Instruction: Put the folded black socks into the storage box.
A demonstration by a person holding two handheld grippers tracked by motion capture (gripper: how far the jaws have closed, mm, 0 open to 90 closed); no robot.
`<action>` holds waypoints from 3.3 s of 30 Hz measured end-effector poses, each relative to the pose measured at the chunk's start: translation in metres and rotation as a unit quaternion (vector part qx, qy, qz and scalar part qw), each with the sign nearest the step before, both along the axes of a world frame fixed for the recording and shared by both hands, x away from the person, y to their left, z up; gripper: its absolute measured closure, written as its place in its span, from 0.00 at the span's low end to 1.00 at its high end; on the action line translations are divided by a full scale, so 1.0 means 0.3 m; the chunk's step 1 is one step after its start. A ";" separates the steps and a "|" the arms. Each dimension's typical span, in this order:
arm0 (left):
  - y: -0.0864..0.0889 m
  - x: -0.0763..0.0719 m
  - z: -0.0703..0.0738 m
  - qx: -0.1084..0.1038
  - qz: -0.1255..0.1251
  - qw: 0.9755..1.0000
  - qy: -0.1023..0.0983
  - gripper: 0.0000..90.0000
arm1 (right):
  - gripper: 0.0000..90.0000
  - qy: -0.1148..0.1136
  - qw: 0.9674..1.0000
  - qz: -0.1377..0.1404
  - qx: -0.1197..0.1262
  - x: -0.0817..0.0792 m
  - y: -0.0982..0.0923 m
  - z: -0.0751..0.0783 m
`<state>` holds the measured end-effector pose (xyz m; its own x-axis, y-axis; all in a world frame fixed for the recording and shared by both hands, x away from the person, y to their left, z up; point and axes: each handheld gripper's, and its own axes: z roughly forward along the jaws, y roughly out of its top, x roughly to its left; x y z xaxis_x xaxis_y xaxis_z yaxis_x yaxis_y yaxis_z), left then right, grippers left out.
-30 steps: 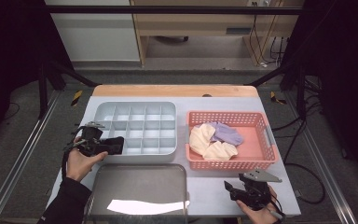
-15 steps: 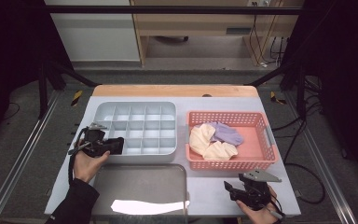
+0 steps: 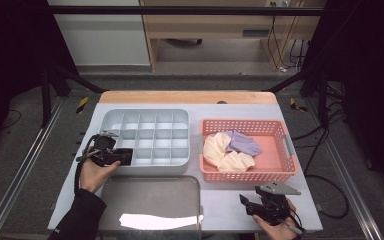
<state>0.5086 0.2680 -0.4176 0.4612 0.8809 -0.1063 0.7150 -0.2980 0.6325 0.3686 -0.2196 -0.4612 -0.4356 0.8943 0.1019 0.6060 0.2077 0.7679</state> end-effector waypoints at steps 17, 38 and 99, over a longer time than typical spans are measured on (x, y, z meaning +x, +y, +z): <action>0.048 -0.084 0.013 -0.047 0.026 0.996 -0.078 0.86 | 0.39 -0.002 1.000 -0.003 0.001 -0.001 -0.003 0.002; -0.002 -0.046 -0.032 -0.016 0.011 0.998 -0.062 0.91 | 0.39 -0.002 1.000 0.001 -0.002 -0.004 0.002 0.003; 0.042 -0.101 -0.032 -0.057 0.018 0.994 -0.087 0.79 | 0.38 -0.018 0.999 0.008 0.030 -0.012 0.010 0.040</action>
